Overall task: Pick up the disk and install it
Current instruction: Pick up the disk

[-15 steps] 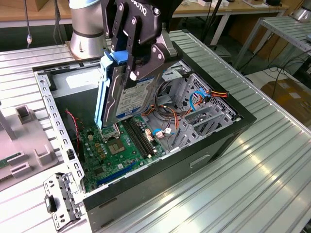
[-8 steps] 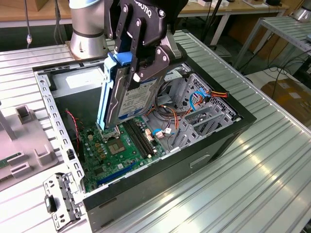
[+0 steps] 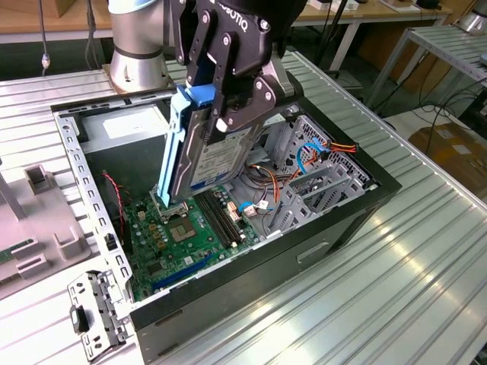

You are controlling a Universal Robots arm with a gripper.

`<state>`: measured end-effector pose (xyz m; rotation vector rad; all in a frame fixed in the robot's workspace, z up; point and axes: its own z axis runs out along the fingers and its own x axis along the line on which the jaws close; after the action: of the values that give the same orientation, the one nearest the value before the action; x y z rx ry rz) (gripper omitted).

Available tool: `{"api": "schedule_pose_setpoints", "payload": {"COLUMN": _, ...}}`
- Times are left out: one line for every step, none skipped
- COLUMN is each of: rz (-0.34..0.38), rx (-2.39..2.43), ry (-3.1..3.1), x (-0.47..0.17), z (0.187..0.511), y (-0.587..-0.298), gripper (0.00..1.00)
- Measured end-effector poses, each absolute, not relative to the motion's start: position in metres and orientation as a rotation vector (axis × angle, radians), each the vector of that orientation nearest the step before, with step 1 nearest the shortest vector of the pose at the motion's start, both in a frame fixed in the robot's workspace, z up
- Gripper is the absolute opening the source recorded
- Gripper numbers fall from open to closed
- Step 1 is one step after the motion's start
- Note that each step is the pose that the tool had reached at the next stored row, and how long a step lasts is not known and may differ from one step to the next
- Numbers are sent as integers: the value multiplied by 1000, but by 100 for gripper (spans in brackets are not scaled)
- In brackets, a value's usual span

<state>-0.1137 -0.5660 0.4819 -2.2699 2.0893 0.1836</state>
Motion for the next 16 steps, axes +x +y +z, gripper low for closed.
{"api": "schedule_pose_setpoints", "payload": {"rz": 184, "rx": -2270, "ry": 2089, "x": -113, "z": 482, "y": -567, "gripper": 37}}
{"api": "schedule_pose_setpoints", "payload": {"rz": 184, "rx": -2270, "ry": 2089, "x": -112, "z": 482, "y": -568, "gripper": 37}}
{"api": "schedule_pose_setpoints", "payload": {"rz": 184, "rx": -2270, "ry": 2089, "x": -112, "z": 482, "y": -569, "gripper": 37}}
{"api": "schedule_pose_setpoints", "payload": {"rz": 184, "rx": -2270, "ry": 2089, "x": -112, "z": 482, "y": -569, "gripper": 37}}
{"api": "schedule_pose_setpoints", "payload": {"rz": 184, "rx": -2270, "ry": 2089, "x": -111, "z": 482, "y": -570, "gripper": 37}}
{"api": "schedule_pose_setpoints", "payload": {"rz": 184, "rx": -2270, "ry": 2089, "x": -111, "z": 482, "y": -570, "gripper": 37}}
{"api": "schedule_pose_setpoints", "payload": {"rz": 184, "rx": -2270, "ry": 2089, "x": -110, "z": 482, "y": -571, "gripper": 37}}
{"api": "schedule_pose_setpoints", "payload": {"rz": 184, "rx": -2270, "ry": 2089, "x": -110, "z": 482, "y": -571, "gripper": 37}}
{"api": "schedule_pose_setpoints", "payload": {"rz": 184, "rx": -2270, "ry": 2089, "x": -109, "z": 482, "y": -572, "gripper": 37}}
{"api": "schedule_pose_setpoints", "payload": {"rz": 184, "rx": -2270, "ry": 2089, "x": -108, "z": 482, "y": -573, "gripper": 37}}
{"api": "schedule_pose_setpoints", "payload": {"rz": 184, "rx": -2270, "ry": 2089, "x": -108, "z": 482, "y": -573, "gripper": 37}}
{"api": "schedule_pose_setpoints", "payload": {"rz": 184, "rx": -2270, "ry": 2089, "x": -107, "z": 482, "y": -574, "gripper": 37}}
{"api": "schedule_pose_setpoints", "payload": {"rz": 184, "rx": -2270, "ry": 2089, "x": -107, "z": 482, "y": -575, "gripper": 37}}
{"api": "schedule_pose_setpoints", "payload": {"rz": 184, "rx": -2270, "ry": 2089, "x": -107, "z": 482, "y": -575, "gripper": 37}}
{"api": "schedule_pose_setpoints", "payload": {"rz": 184, "rx": -2270, "ry": 2089, "x": -106, "z": 482, "y": -576, "gripper": 37}}
{"api": "schedule_pose_setpoints", "payload": {"rz": 184, "rx": -2270, "ry": 2089, "x": -106, "z": 482, "y": -577, "gripper": 37}}
